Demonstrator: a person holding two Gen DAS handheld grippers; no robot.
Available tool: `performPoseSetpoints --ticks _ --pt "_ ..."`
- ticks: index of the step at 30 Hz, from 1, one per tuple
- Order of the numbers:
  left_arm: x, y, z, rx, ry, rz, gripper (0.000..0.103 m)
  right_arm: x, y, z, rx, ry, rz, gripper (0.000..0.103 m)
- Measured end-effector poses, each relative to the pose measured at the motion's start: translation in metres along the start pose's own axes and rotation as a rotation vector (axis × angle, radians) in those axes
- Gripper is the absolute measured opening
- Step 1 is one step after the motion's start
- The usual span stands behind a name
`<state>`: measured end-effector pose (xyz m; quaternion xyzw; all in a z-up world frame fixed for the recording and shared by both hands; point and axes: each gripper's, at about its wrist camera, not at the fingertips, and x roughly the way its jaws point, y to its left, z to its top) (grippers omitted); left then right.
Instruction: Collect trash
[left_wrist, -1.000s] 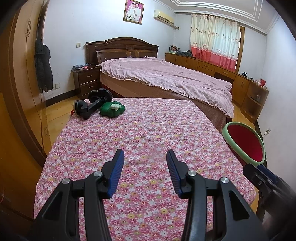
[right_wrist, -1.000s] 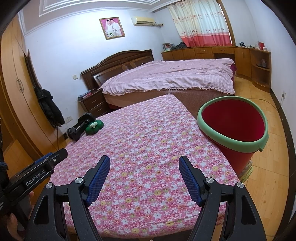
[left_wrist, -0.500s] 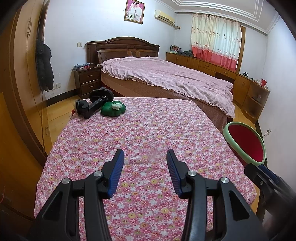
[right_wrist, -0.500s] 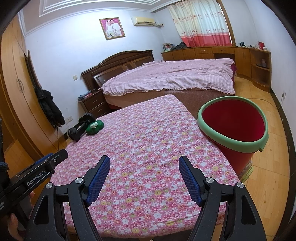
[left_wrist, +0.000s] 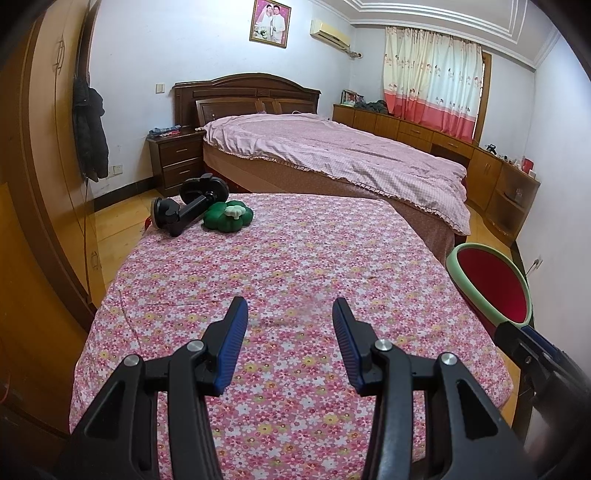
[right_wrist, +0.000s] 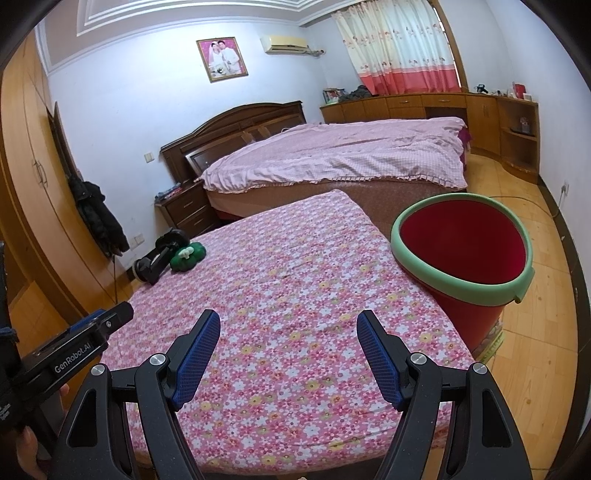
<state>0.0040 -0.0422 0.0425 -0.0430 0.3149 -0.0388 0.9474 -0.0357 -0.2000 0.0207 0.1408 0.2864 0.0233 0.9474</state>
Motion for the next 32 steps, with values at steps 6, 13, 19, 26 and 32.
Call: performPoseSetpoints --ticks 6,13,19,26,32 --pt "-0.0001 -0.0010 -0.0007 0.001 -0.001 0.002 0.048 0.0001 0.0000 0.0000 0.000 0.000 0.000 0.077" --pt "0.0001 -0.0010 -0.0005 -0.001 0.000 0.002 0.048 0.0000 -0.0004 0.0001 0.000 -0.001 0.000 0.077" --pt "-0.0004 -0.0009 -0.0004 0.000 -0.002 0.004 0.048 0.0000 -0.0004 -0.0001 0.001 -0.002 0.001 0.077" --pt "-0.0016 0.0001 0.0012 -0.006 -0.007 0.008 0.048 -0.0006 0.0002 0.0025 0.001 -0.005 0.000 0.077" --pt "-0.0021 -0.0003 0.0010 -0.007 -0.005 0.011 0.048 -0.0005 -0.0004 0.0048 0.003 -0.008 0.000 0.077"
